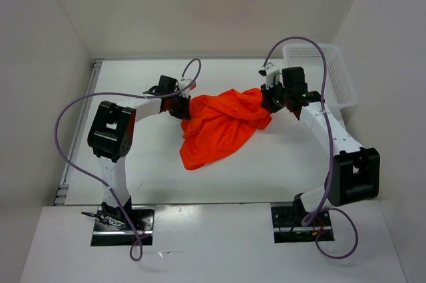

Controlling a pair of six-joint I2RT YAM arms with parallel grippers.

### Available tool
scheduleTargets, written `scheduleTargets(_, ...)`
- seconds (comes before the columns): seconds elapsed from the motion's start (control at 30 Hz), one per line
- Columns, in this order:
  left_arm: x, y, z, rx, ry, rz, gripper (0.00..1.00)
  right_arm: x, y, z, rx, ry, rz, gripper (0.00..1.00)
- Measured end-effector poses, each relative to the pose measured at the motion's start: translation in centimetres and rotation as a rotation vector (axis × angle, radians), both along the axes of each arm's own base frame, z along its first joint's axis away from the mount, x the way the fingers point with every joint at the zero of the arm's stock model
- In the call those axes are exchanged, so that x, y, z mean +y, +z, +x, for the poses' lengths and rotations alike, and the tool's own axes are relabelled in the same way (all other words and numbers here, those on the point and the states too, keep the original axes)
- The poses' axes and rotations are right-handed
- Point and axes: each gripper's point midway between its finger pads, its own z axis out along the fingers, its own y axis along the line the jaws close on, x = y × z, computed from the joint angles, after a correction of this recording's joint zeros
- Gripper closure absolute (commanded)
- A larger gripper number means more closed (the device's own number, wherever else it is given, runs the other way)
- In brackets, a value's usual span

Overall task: Fold and stack the shorts
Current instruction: Move the shorts to the center of the board

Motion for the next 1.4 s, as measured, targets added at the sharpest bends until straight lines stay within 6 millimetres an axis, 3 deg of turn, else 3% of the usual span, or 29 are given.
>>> scheduleTargets(0.03, 0.0, -0.2, 0.1, 0.001, 0.000, 0.003, 1.00, 0.0, 0.0, 0.0, -0.001, -0.002, -0.001, 1.00)
scheduleTargets(0.17, 0.3, 0.1, 0.8, -0.020, 0.018, 0.022, 1.00, -0.1, 0.8, 0.9, -0.014, -0.038, 0.010, 1.00)
scheduleTargets(0.3, 1.4, 3.2, 4.3, -0.127, 0.085, 0.066, 1.00, 0.3, 5.5, 5.7, -0.114, -0.118, 0.065, 1.00)
scheduleTargets(0.4, 3.5, 9.8, 8.9, -0.278, 0.183, 0.080, 1.00, 0.9, 11.4, 10.2, -0.235, -0.172, 0.139, 1.00)
scheduleTargets(0.47, 6.2, 16.4, 11.5, -0.414, 0.265, 0.068, 1.00, 1.0, 16.3, 12.9, -0.338, -0.194, 0.199, 1.00)
scheduleTargets(0.53, 9.9, 23.1, 12.4, -0.548, 0.357, 0.063, 1.00, 0.8, 20.3, 14.0, -0.422, -0.210, 0.241, 1.00)
scheduleTargets(0.63, 15.5, 31.8, 9.9, -0.713, 0.501, 0.077, 1.00, 0.7, 24.4, 13.8, -0.502, -0.207, 0.287, 1.00)
scheduleTargets(0.7, 16.9, 34.7, 6.8, -0.782, 0.546, 0.078, 0.99, 1.0, 25.5, 13.0, -0.521, -0.180, 0.307, 1.00)
scheduleTargets(0.73, 16.7, 35.1, 4.5, -0.789, 0.544, 0.076, 0.93, 1.3, 25.3, 12.4, -0.515, -0.155, 0.313, 1.00)
scheduleTargets(0.8, 15.1, 33.3, 1.1, -0.765, 0.501, 0.069, 0.79, 1.8, 23.8, 10.8, -0.479, -0.117, 0.312, 1.00)
scheduleTargets(0.87, 13.0, 28.6, -2.7, -0.654, 0.418, 0.072, 0.64, 2.1, 20.6, 8.9, -0.410, -0.086, 0.302, 1.00)
scheduleTargets(0.9, 12.0, 25.7, -4.3, -0.579, 0.368, 0.074, 0.37, 2.2, 18.3, 7.7, -0.360, -0.073, 0.294, 1.00)
scheduleTargets(0.93, 11.2, 22.7, -6.0, -0.498, 0.320, 0.078, 0.29, 2.2, 16.0, 6.7, -0.311, -0.065, 0.288, 1.00)
scheduleTargets(1.03, 10.5, 13.9, -11.5, -0.220, 0.238, 0.096, 0.20, 2.2, 8.0, 3.3, -0.136, -0.051, 0.261, 1.00)
scheduleTargets(1.1, 10.4, 10.3, -15.0, -0.072, 0.208, 0.103, 0.19, 1.8, 2.6, 0.5, -0.011, -0.054, 0.229, 1.00)
scheduleTargets(1.17, 10.3, 9.2, -16.6, -0.015, 0.192, 0.100, 0.19, 1.3, -1.1, -1.9, 0.077, -0.054, 0.198, 1.00)
scheduleTargets(1.23, 10.1, 9.3, -16.5, -0.021, 0.186, 0.091, 0.20, 0.9, -3.0, -3.7, 0.123, -0.050, 0.172, 1.00)
scheduleTargets(1.4, 9.8, 8.5, -13.4, -0.048, 0.193, 0.090, 0.28, 0.5, -2.1, -3.7, 0.059, -0.033, 0.148, 1.00)
